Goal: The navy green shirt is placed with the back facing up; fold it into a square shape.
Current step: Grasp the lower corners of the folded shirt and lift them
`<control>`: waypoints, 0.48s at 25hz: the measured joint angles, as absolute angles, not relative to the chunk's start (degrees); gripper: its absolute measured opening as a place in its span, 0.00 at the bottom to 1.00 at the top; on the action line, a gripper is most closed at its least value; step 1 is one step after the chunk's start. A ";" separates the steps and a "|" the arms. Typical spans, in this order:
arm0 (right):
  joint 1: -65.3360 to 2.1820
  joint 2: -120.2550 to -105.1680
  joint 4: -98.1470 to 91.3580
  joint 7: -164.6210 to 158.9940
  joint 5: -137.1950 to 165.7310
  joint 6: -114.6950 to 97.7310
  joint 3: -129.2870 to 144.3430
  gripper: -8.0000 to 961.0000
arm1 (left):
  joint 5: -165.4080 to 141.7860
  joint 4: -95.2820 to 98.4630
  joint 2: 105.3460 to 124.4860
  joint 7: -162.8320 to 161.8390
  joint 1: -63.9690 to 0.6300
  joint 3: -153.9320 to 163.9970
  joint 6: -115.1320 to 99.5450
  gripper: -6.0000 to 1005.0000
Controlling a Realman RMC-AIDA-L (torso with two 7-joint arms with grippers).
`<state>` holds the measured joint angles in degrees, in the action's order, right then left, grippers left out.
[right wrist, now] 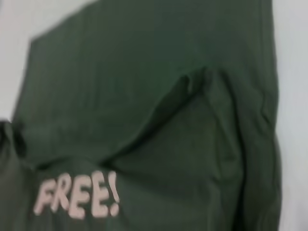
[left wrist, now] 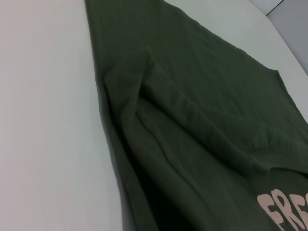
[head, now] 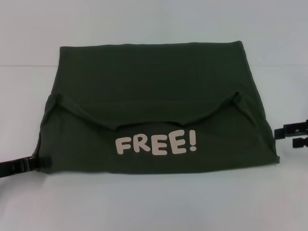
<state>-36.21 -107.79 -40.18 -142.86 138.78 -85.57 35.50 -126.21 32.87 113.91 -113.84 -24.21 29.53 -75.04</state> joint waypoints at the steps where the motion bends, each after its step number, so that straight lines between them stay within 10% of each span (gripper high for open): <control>1: -37.38 -108.08 -39.97 -143.28 140.80 -85.59 35.57 0.89 | -126.21 32.87 113.89 -113.84 -24.23 29.53 -75.13 0.05; 12: -41.68 -110.52 -37.90 -145.47 147.56 -81.50 39.26 0.89 | -126.21 32.87 113.69 -113.39 -24.34 29.53 -75.63 0.05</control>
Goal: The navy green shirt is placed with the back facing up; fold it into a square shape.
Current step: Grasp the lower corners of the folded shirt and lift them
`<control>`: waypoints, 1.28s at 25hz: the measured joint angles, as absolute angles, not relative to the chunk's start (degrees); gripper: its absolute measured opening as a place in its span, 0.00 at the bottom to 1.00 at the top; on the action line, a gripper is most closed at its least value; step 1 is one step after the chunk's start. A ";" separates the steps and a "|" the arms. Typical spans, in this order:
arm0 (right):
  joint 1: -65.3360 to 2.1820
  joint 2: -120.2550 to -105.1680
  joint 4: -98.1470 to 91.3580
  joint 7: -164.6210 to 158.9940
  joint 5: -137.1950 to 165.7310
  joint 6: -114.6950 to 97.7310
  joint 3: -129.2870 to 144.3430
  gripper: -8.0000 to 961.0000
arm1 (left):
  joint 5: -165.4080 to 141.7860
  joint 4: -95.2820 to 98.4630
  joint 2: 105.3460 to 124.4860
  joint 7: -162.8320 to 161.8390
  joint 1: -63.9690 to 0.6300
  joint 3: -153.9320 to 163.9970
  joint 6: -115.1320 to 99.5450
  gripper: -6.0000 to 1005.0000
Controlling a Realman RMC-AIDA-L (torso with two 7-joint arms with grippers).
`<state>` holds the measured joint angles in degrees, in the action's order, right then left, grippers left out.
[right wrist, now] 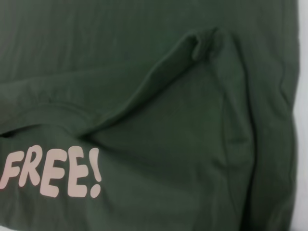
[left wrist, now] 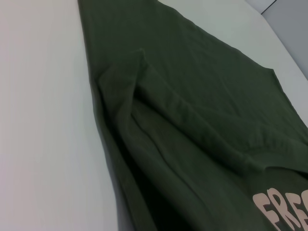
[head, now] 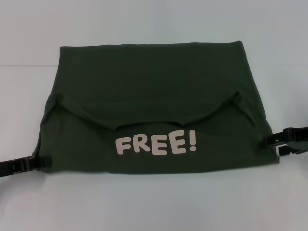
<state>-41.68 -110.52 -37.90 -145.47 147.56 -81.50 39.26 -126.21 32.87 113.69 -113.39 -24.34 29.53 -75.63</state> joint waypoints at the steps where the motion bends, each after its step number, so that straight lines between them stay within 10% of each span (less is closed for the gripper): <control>1: -41.97 -110.76 -37.38 -145.20 147.56 -81.21 39.28 0.89 | -126.21 32.87 113.69 -113.38 -24.34 29.54 -75.64 0.05; 26: -42.04 -112.55 -36.95 -144.61 147.62 -78.13 40.01 0.88 | -126.21 32.87 113.73 -113.48 -24.60 29.25 -75.67 0.05; 32: -42.01 -112.48 -36.52 -144.47 147.70 -78.12 40.32 0.53 | -126.18 32.87 113.73 -113.66 -24.62 29.20 -75.69 0.05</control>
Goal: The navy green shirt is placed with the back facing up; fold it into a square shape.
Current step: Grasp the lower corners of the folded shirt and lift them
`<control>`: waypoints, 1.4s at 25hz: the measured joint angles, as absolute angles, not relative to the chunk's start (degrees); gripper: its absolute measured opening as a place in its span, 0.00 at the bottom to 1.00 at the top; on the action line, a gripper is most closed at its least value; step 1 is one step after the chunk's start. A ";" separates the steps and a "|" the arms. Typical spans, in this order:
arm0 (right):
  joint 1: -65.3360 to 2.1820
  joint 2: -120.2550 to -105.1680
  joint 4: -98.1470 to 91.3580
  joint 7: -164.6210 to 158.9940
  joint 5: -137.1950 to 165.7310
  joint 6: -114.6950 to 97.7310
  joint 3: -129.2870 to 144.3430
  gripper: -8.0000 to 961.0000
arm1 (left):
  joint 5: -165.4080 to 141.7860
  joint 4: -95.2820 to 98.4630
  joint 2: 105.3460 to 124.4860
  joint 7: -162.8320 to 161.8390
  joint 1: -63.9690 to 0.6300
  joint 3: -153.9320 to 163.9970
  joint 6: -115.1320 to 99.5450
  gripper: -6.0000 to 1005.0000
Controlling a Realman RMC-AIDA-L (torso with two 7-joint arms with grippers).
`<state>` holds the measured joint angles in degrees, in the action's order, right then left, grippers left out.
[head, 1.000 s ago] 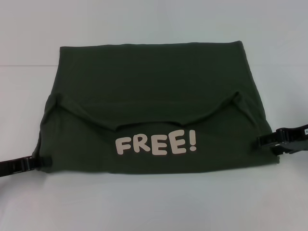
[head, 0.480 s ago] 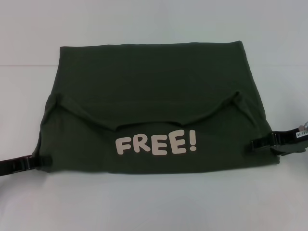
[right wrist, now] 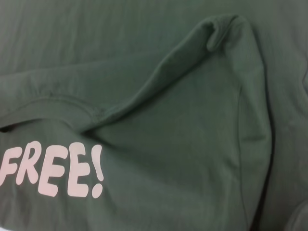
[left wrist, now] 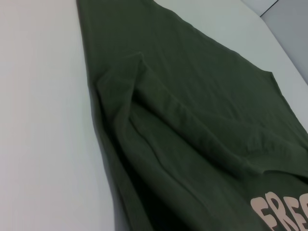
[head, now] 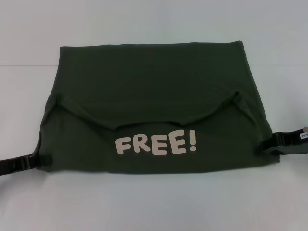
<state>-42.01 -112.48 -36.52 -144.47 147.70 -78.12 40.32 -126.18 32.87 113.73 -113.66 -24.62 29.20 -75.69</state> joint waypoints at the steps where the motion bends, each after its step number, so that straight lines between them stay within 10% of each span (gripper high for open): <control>1: -42.01 -112.47 -36.49 -144.46 147.70 -78.14 40.33 0.49 | -126.18 32.87 113.73 -113.66 -24.64 29.18 -75.70 0.05; 13: -41.57 -111.70 -36.92 -143.90 147.67 -80.00 40.37 0.03 | -126.15 32.96 112.52 -115.19 -24.75 29.17 -79.19 0.05; 23: -40.30 -108.54 -37.11 -135.17 148.16 -93.77 41.89 0.03 | -134.49 37.05 110.50 -124.81 -26.17 29.46 -94.13 0.05; 35: -37.39 -109.23 -36.37 -123.62 151.81 -106.27 44.99 0.03 | -147.86 37.97 109.27 -128.30 -27.96 30.15 -111.83 0.05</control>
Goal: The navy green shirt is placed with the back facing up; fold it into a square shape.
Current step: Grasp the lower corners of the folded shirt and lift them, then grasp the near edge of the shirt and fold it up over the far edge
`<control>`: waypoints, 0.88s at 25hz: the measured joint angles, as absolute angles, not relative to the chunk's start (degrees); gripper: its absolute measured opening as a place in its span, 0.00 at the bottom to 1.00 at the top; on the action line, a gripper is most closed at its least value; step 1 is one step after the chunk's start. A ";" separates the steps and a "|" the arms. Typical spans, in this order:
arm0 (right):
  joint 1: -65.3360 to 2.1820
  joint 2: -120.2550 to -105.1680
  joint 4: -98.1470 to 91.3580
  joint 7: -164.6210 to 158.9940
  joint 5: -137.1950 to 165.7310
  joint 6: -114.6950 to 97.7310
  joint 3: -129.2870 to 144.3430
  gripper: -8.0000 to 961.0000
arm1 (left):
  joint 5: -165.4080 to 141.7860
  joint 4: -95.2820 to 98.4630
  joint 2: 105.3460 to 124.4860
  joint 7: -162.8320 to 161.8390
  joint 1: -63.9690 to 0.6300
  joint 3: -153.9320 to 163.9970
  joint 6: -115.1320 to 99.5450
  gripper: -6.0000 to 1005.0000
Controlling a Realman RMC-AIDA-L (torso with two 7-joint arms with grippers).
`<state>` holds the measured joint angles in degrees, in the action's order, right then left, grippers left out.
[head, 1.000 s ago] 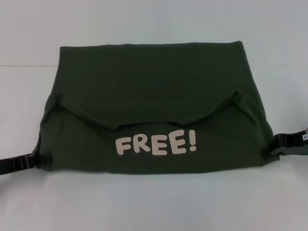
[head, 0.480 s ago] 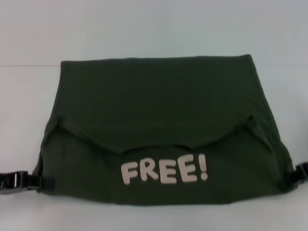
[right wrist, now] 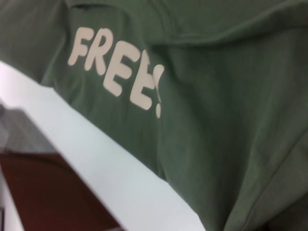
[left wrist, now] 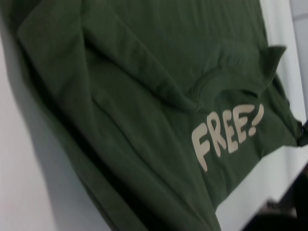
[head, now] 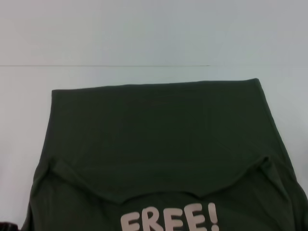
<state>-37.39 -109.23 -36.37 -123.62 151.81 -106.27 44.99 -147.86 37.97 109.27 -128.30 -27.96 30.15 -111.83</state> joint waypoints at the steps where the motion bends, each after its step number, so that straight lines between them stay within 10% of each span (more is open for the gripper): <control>1: -37.24 -109.38 -36.34 -122.71 152.02 -106.98 45.03 0.03 | -148.54 37.96 109.34 -128.22 -27.95 30.25 -112.42 0.05; 14: -36.18 -110.56 -36.29 -118.82 153.41 -108.65 42.49 0.03 | -149.09 37.01 109.04 -126.39 -27.96 29.20 -116.60 0.05; 22: -36.12 -108.24 -36.24 -117.82 148.86 -110.51 28.55 0.03 | -141.82 33.14 106.31 -124.74 -30.55 17.66 -116.89 0.05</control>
<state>-36.12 -108.24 -36.24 -117.82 148.86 -110.51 28.55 -141.82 33.14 106.31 -124.74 -30.55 17.66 -116.89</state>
